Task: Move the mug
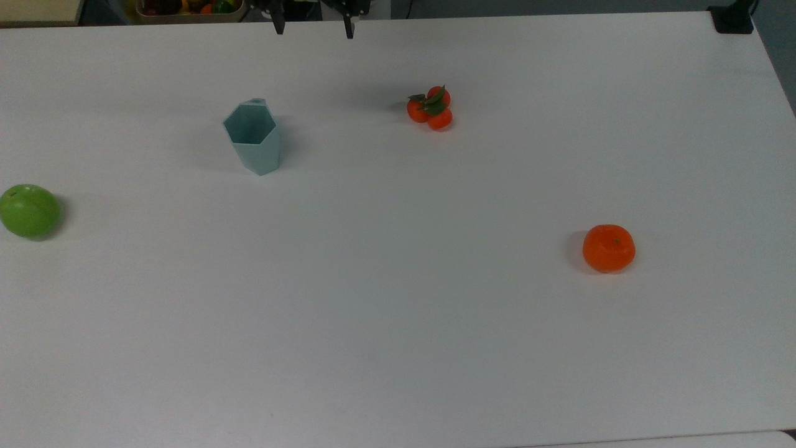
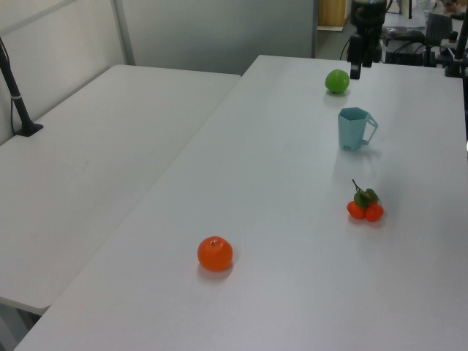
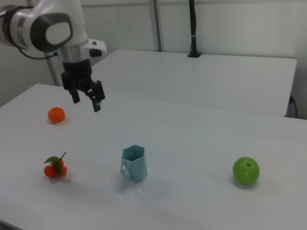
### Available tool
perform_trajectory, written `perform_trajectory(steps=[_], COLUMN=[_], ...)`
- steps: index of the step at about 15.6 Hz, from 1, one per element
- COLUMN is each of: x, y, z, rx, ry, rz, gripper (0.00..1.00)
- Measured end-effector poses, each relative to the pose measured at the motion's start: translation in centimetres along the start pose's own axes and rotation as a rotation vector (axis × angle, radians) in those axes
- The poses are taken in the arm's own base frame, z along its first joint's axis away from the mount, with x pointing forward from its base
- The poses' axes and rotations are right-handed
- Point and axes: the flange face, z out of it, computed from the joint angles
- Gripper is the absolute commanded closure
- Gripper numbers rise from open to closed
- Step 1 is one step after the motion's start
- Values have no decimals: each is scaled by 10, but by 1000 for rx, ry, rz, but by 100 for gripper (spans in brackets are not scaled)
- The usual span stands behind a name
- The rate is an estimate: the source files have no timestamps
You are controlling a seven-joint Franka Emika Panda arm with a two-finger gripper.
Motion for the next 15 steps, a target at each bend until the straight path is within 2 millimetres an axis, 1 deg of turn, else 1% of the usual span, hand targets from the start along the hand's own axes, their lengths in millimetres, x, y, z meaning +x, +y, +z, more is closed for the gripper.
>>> perform_trajectory(steps=[4, 6, 10, 12, 15], x=[-5, -5, 2, 7, 9], y=[6, 7, 10, 10, 11], z=[-46, -61, -68, -69, -69], rx=[2, 4, 2, 1, 1], ry=[12, 41, 98, 132, 138], rz=[26, 0, -102, -116, -116], gripper=[0, 0, 0, 0, 0])
